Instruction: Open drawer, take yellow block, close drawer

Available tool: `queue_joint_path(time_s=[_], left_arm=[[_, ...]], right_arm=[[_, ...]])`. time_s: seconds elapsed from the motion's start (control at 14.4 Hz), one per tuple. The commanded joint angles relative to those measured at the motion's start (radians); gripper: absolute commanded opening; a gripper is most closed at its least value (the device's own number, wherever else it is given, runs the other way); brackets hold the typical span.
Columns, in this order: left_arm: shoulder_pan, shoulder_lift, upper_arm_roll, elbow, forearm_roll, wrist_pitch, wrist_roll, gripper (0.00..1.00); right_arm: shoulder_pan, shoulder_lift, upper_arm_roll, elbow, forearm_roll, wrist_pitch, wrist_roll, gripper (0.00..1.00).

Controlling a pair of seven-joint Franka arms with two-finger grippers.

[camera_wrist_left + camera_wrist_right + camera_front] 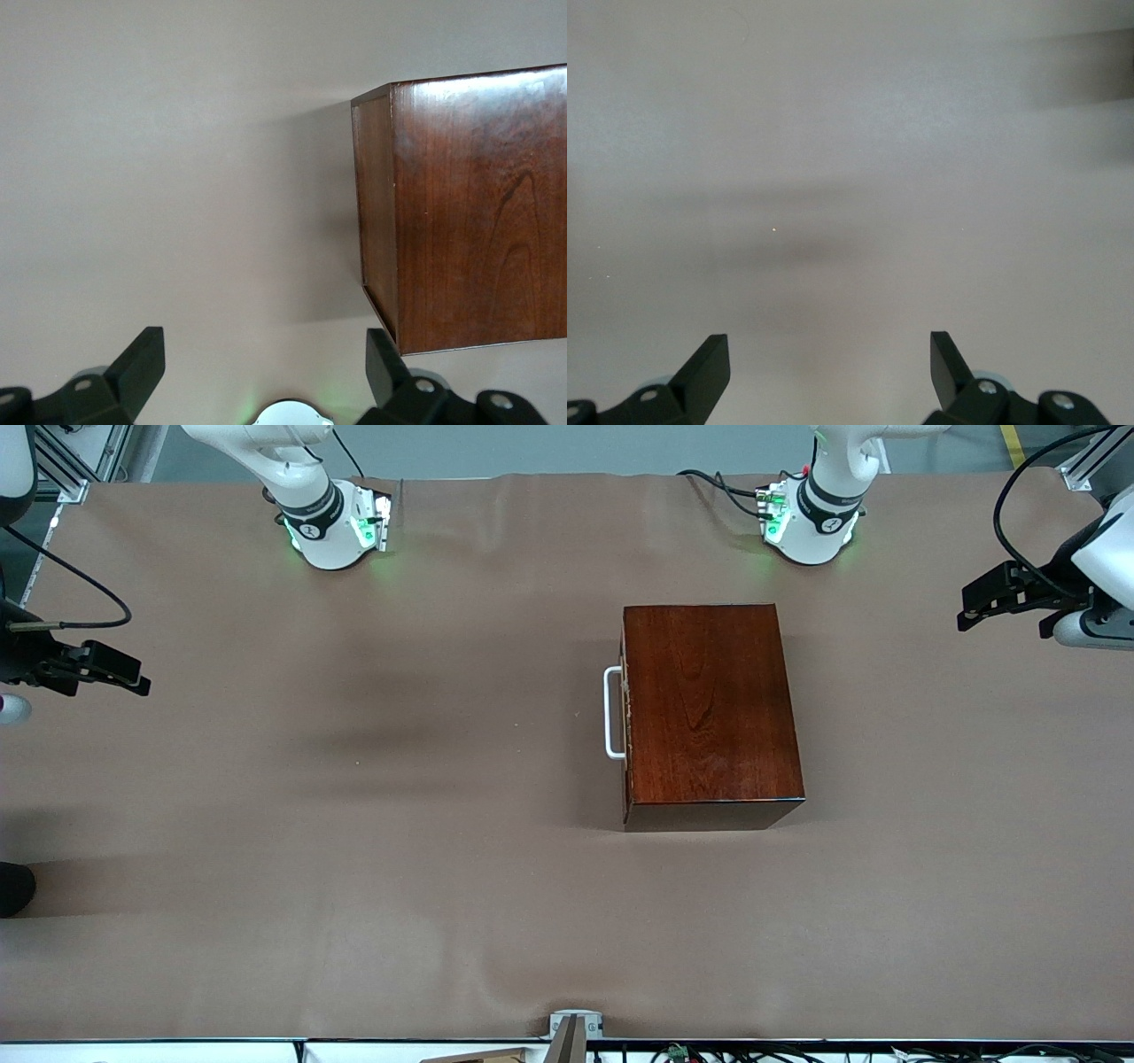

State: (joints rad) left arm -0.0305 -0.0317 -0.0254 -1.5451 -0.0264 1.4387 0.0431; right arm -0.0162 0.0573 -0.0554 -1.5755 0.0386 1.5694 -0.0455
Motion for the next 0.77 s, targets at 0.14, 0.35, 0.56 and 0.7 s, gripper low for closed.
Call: queue_joint_path(time_s=[0.14, 0.35, 0.56, 0.7], left_arm=[[0.004, -0.01, -0.005, 0.014, -0.01, -0.02, 0.015, 1.0], [0.003, 0.004, -0.005, 0.039, -0.01, -0.018, 0.003, 1.0], [-0.006, 0.015, -0.007, 0.04, -0.009, -0.018, 0.001, 1.0], [-0.025, 0.038, -0.011, 0.042, -0.01, -0.017, -0.005, 1.0]], right_arm=[[-0.005, -0.013, 0.005, -0.005, -0.011, -0.009, -0.008, 1.0], [-0.005, -0.013, 0.005, -0.005, -0.011, -0.009, -0.008, 1.0], [-0.005, -0.013, 0.005, -0.005, -0.011, -0.011, -0.008, 1.0], [-0.005, -0.013, 0.005, -0.005, -0.011, -0.011, -0.007, 1.0]])
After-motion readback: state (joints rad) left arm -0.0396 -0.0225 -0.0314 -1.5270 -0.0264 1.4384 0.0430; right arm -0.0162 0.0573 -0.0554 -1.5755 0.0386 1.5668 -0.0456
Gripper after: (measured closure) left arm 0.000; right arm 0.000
